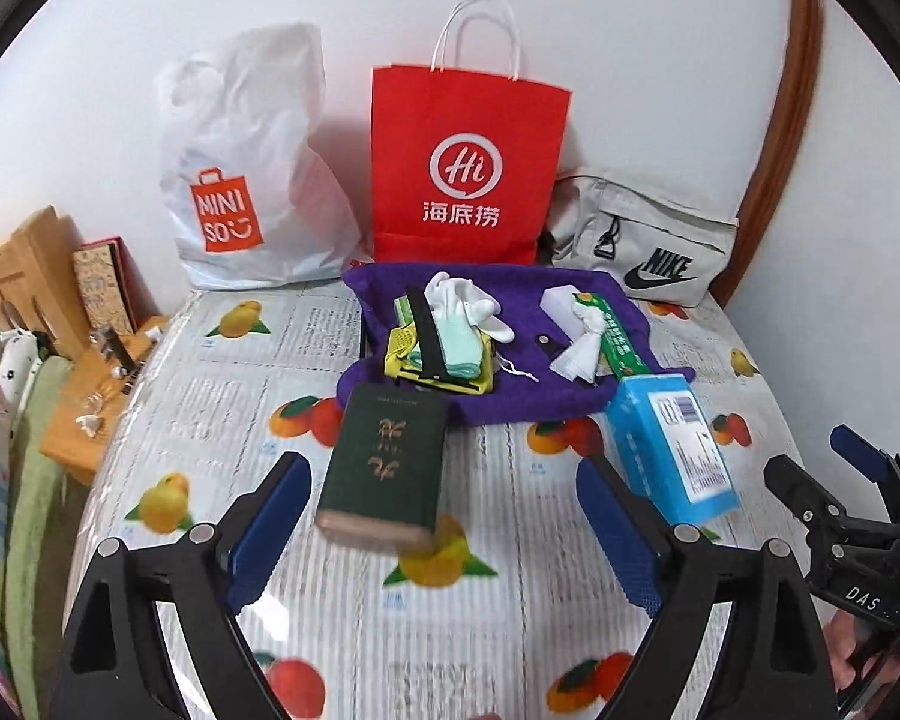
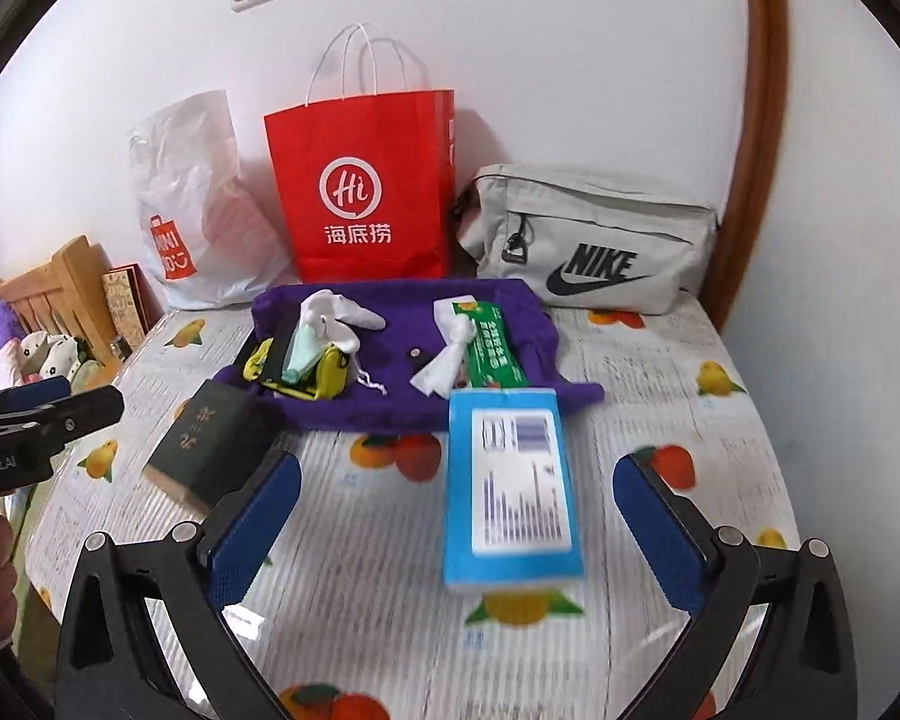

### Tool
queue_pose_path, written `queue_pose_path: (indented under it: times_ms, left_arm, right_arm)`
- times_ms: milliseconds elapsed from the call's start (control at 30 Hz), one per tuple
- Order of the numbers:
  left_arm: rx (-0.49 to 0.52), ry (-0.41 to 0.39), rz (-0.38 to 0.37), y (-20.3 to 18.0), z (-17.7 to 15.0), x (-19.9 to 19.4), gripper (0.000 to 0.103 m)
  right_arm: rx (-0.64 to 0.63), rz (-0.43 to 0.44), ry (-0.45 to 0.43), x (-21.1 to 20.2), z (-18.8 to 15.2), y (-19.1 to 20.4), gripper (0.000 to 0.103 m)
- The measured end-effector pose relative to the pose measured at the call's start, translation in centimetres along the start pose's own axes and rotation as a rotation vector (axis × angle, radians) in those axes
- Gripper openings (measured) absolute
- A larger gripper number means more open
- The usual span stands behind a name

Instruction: Organize soft objects

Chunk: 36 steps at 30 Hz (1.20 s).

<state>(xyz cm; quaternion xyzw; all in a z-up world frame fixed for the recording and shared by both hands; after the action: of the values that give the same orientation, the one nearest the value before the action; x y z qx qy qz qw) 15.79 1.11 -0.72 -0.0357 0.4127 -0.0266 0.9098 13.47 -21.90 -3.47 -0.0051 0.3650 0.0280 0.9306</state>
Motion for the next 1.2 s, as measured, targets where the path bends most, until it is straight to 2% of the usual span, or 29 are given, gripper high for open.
queue_pose_path:
  times_ms: [233, 400, 500, 667, 1200]
  left_arm:
    - [0.000, -0.069, 0.015, -1.2, -3.4, -4.8, 0.091]
    - [-0.005, -0.096, 0.017, -1.8, -5.7, -6.8, 0.091]
    - [-0.003, -0.104, 0.024, -2.0, -6.5, -7.3, 0.091]
    - [0.002, -0.103, 0.019, -2.4, -7.6, -7.7, 0.091]
    - [0.006, -0.092, 0.009, -3.0, -8.4, -8.0, 0.093]
  right_arm:
    - [-0.021, -0.016, -0.040, -5.2, -2.9, 0.7, 0.103]
    - [0.021, -0.003, -0.051, -7.5, -4.9, 0.1, 0.103]
    - [0.050, 0.019, -0.050, -8.1, -5.8, -0.4, 0.103]
    - [0.063, 0.005, -0.059, -8.8, -6.8, -0.9, 0.103]
    - [0.064, -0.006, -0.059, -9.2, -7.5, -1.0, 0.103]
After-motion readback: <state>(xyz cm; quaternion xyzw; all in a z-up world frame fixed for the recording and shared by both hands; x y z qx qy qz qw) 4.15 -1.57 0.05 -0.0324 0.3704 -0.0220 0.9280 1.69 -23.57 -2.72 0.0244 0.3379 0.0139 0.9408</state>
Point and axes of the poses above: each gripper's, at about its wrist camera, not at the fingertips, and x roughly the way its jaws point, y to its left, z to its top, the point moved 2 cm from there along x, roughly the way its jaws point, and after that the axes turned 3 degrees about y, right-handed, at the moved point
